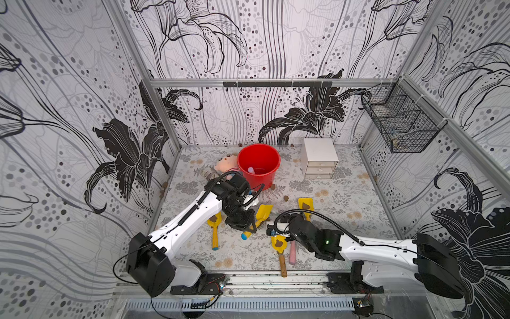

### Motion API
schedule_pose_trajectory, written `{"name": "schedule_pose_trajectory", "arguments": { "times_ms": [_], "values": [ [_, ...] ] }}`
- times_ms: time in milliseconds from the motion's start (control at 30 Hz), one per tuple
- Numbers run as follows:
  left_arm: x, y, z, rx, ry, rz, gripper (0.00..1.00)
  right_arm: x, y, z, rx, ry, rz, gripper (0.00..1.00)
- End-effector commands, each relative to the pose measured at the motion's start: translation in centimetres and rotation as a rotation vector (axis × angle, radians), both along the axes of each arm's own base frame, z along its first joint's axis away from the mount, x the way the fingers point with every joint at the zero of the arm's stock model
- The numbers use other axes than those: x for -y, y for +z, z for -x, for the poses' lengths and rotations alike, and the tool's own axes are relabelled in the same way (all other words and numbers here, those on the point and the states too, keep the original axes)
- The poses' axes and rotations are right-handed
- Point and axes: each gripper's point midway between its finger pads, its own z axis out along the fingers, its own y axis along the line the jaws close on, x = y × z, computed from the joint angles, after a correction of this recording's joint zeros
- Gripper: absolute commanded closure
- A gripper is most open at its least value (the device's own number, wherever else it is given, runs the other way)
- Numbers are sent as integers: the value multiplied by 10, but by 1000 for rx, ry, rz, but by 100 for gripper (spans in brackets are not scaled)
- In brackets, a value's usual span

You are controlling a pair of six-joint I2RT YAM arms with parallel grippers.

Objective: Brush the soil off the hand trowel and place it into the bucket
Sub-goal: Brush off the soil from the hand trowel.

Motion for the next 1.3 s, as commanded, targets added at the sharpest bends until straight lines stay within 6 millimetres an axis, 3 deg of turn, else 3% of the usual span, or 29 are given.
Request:
{"name": "schedule_pose_trajectory", "arguments": {
  "times_ms": [0,167,300,367,500,667,867,1033,1133,1267],
  "values": [
    [3,12,-2,18,-5,11,100,1,22,-13,42,-86,-69,100],
    [4,14,-2,25,-11,22,100,3,2,5,-49,-24,-53,100],
    [5,14,-4,30,-6,22,100,-13,3,31,-110,113,-96,100],
    [5,11,-3,22,-4,19,100,-20,8,35,-113,143,-130,100],
    [5,8,0,12,-7,21,100,-23,21,20,-74,68,-180,100],
    [3,12,0,34,-5,25,100,7,23,-18,-47,-167,-182,100],
    [-2,15,-8,95,12,1,100,45,28,-32,-163,-334,-347,100],
    [-4,18,-26,189,48,-16,100,74,40,-38,-254,-424,-495,100],
    [-6,37,-38,272,61,-21,100,80,50,-38,-302,-429,-554,100],
    [-17,75,-73,440,112,-68,100,83,60,-44,-340,-435,-603,100]
  ]
}}
